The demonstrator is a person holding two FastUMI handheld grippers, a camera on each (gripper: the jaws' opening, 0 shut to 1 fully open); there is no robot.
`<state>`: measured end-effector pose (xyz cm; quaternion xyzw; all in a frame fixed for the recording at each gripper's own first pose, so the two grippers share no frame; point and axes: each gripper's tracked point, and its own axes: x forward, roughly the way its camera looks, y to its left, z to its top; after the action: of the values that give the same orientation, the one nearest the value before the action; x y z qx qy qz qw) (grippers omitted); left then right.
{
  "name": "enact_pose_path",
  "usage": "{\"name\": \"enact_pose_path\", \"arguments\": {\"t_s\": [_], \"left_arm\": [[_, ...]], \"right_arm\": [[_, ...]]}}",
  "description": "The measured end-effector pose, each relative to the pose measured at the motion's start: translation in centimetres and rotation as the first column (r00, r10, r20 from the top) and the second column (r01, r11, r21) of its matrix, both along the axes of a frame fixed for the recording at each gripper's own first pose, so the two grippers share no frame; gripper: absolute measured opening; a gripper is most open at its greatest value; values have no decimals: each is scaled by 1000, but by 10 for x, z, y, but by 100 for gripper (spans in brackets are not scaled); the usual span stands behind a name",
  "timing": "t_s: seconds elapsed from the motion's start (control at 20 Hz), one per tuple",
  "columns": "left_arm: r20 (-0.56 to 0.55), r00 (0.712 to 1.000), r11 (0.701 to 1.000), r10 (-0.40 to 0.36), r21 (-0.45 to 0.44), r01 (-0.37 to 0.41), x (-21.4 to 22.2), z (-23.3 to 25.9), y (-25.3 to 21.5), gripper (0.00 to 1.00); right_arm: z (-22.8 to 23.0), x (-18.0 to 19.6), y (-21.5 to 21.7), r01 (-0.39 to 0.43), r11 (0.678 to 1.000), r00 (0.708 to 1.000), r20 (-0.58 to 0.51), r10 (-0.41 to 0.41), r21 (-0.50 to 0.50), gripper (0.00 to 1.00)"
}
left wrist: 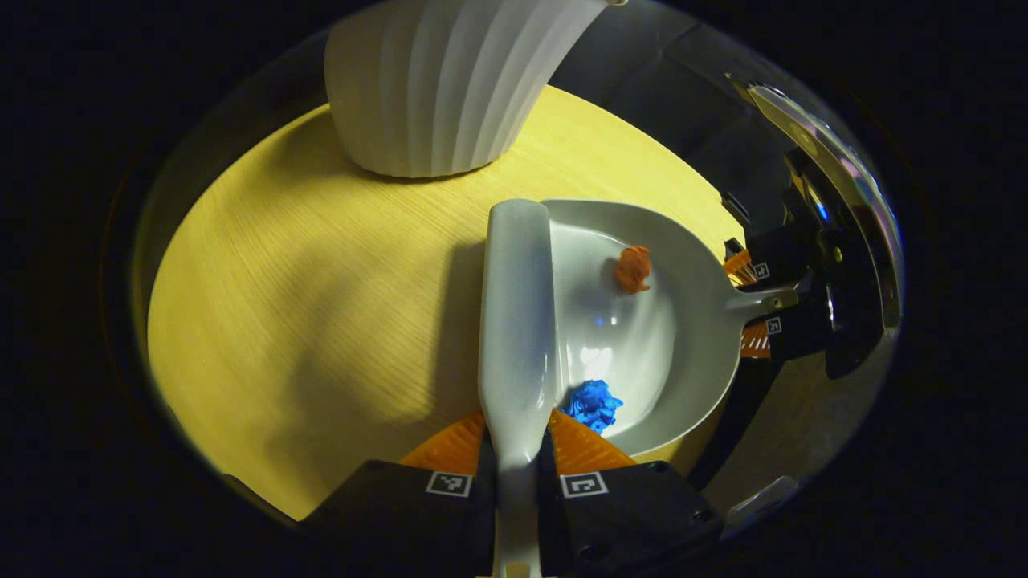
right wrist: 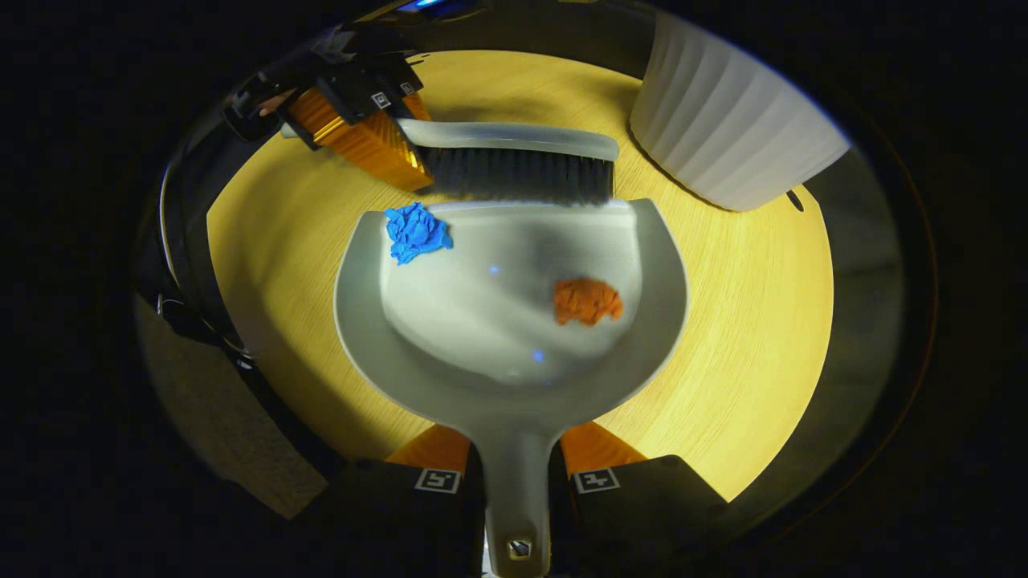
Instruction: Pick up the small broom and dustpan from the desktop, sweep the trash into the dustpan with the broom, and then empty the trash into the garbage bin.
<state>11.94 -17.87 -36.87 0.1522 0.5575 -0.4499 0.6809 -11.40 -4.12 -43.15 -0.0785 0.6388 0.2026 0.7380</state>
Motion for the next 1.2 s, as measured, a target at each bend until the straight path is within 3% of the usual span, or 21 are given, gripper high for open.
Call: {"name": "enact_pose_path", "arguments": {"t_s": [0.15,0.3,0.55,0.7,0.8,0.9,1.1,1.2], "left_arm": [[39,996,997,75,-25,-74,4,10,3,25],[94,976,979,198,-60,-193,17,26,27,25],[131,883,893,450,-81,-443,37,47,116,25],[155,825,839,543,-55,-541,30,40,165,25],[155,803,817,575,-50,-575,12,42,194,25],[149,794,807,589,-42,-590,-2,37,210,25],[131,793,802,595,-34,-596,-25,23,230,25],[124,796,804,593,-32,-594,-32,16,238,24]], "right_arm": [[1,3,2,29,999,999,40,-29,18,36],[7,3,2,69,997,996,55,-70,20,36],[11,-8,12,185,983,981,62,-186,12,36],[17,-13,21,253,967,965,79,-251,-16,36],[23,-16,21,295,955,952,91,-292,-28,34],[25,-18,26,323,945,942,109,-318,-38,39],[18,-16,32,387,922,910,162,-381,-6,34],[14,-14,30,398,917,901,204,-384,-34,36]]}}
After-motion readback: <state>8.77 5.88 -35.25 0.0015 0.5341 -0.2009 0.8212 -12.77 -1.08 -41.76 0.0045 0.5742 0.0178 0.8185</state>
